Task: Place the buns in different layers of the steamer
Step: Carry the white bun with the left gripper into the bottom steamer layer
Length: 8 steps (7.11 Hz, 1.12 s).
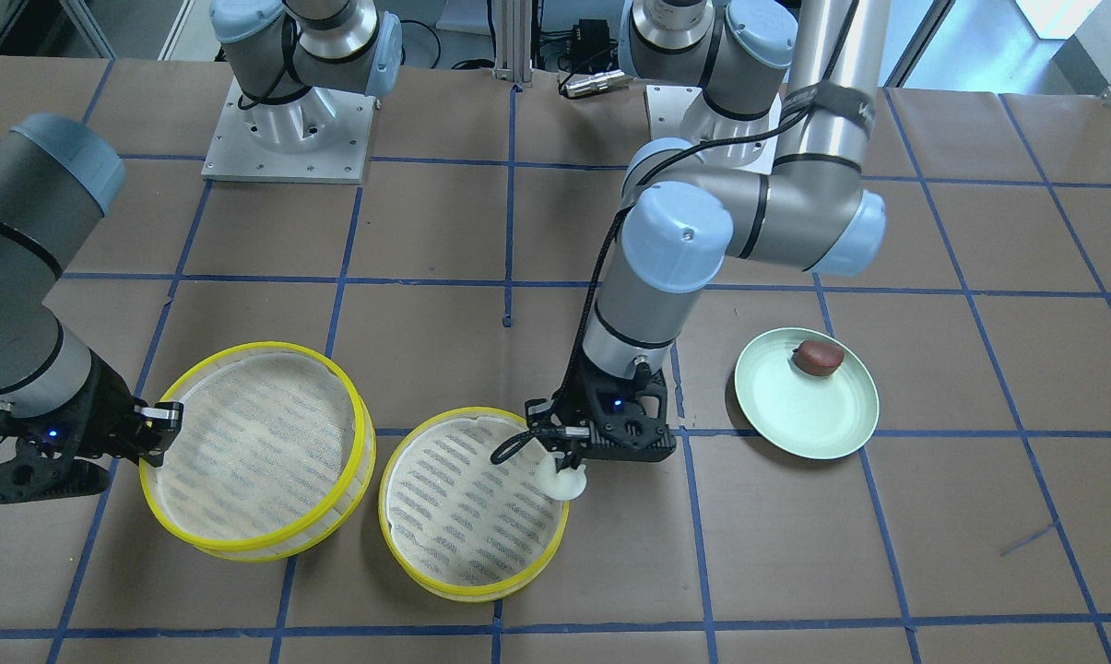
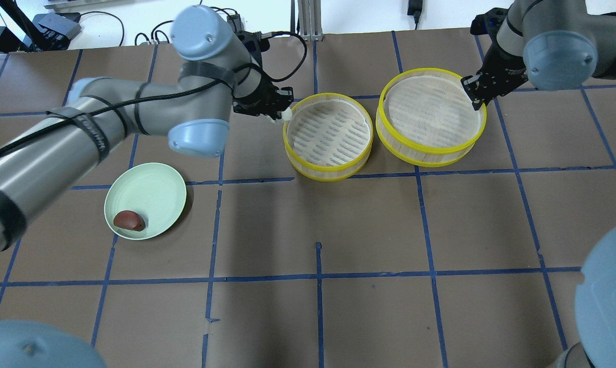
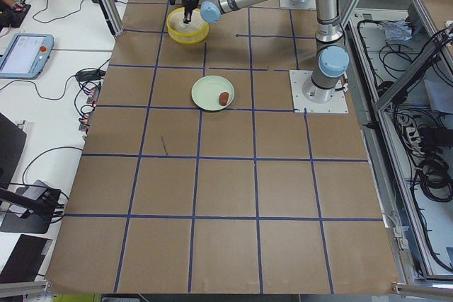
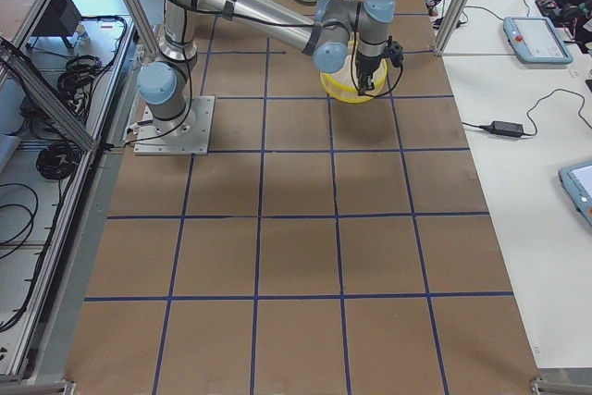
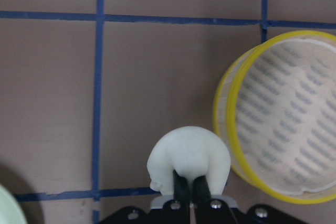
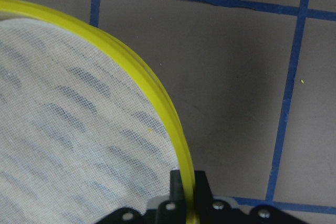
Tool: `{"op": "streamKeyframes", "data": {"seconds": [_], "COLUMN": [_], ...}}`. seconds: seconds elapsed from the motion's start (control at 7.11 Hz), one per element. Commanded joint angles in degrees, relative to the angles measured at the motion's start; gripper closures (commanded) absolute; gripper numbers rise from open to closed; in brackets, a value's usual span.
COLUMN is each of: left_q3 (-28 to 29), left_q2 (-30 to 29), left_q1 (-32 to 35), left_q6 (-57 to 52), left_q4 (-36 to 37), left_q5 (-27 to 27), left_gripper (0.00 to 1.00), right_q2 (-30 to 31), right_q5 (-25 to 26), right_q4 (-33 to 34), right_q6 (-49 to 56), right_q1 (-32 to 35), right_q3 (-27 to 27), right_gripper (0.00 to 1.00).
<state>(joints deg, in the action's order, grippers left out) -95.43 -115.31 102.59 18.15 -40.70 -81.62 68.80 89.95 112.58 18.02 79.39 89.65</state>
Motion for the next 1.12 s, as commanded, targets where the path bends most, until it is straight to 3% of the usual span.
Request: {"op": "streamKeyframes", "data": {"seconds": [0.0, 0.14, 0.28, 0.42, 0.56, 0.84, 0.98], "left_q3": [0.07, -0.01, -0.02, -0.02, -0.62, -1.94, -4.39], "left_q2": [-3.34, -3.34, -3.34, -2.82, -1.16, 8.03, 12.34], "left_q1": [2.70, 3.14, 3.15, 3.06, 2.88, -2.09, -6.39], "left_q6": [7.23, 7.86, 7.61, 6.12, 1.32, -16.93, -23.79], "left_q4": [5.45, 5.45, 5.45, 5.02, 4.40, -14.12, -18.76], "left_q5": [0.05, 0.05, 0.05, -0.21, -0.82, -9.39, -10.57], "left_gripper": [0.74, 0.12, 0.02, 0.00, 0.00, 0.00, 0.00], "right_q2": [0.01, 0.01, 0.10, 0.71, 1.50, 1.60, 0.90], "right_q5": [-0.04, 0.13, 0.13, -0.04, -0.22, -0.48, -0.48], "right_q4": [0.00, 0.00, 0.00, -0.43, -1.39, -1.05, -0.09], "right_q6": [0.00, 0.00, 0.00, -1.13, -9.84, -22.95, -28.51], "right_q1": [-0.03, -0.03, -0.03, 0.15, 2.06, 9.95, 13.47], "right_q3": [0.00, 0.00, 0.00, -0.17, -0.26, -0.79, -0.97], "right_gripper": [0.90, 0.90, 0.90, 0.89, 0.90, 0.90, 0.90]}}
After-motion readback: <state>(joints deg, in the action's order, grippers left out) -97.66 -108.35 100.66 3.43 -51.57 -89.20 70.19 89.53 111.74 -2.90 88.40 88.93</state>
